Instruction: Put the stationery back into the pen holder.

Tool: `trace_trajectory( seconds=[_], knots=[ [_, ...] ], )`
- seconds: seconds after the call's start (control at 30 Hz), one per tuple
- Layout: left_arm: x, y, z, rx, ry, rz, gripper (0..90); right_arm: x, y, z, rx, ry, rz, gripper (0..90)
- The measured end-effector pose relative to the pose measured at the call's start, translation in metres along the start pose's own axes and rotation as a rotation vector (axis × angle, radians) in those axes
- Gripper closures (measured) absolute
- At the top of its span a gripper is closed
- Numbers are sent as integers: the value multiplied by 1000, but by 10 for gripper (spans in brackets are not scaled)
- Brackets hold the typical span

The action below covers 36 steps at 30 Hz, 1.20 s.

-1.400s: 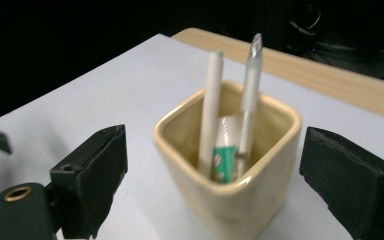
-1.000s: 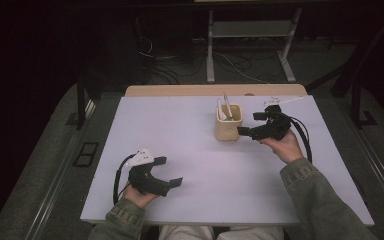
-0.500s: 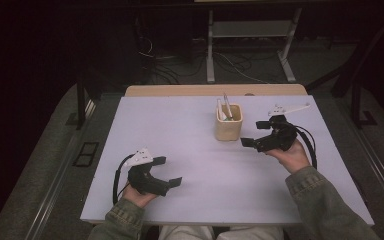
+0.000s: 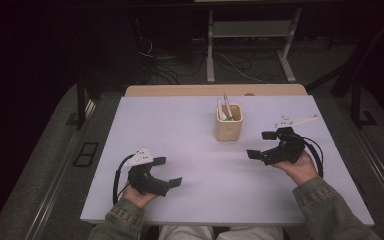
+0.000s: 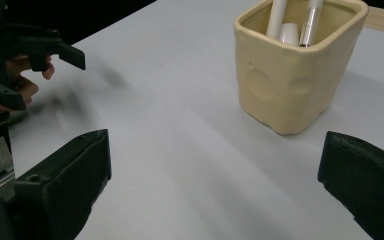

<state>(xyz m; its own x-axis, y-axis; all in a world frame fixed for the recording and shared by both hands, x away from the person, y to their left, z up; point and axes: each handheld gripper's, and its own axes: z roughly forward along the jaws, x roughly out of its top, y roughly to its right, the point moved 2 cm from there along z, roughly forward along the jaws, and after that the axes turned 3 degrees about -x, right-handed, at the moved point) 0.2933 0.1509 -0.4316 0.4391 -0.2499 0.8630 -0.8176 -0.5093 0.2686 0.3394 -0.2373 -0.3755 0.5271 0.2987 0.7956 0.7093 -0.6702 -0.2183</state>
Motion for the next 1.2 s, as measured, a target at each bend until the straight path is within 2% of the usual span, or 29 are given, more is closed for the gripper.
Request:
trace_trajectory(
  seconds=[0.27, 0.43, 0.93, 1.2],
  knots=[
    [0, 0, 0, 1, -1, -1, 0, -20, -3, -6, 2, -2, 7, 3],
    [-1, -1, 0, 2, -3, -5, 0, -35, -5, -8, -12, -17, -8, 3],
    [-2, -2, -1, 3, -9, -15, 0, -71, -8, -24, -30, -11, 19, 3],
    [-2, -1, -1, -1, -11, -19, 0, -88, -6, -26, -55, -15, 32, 4]
  ],
)
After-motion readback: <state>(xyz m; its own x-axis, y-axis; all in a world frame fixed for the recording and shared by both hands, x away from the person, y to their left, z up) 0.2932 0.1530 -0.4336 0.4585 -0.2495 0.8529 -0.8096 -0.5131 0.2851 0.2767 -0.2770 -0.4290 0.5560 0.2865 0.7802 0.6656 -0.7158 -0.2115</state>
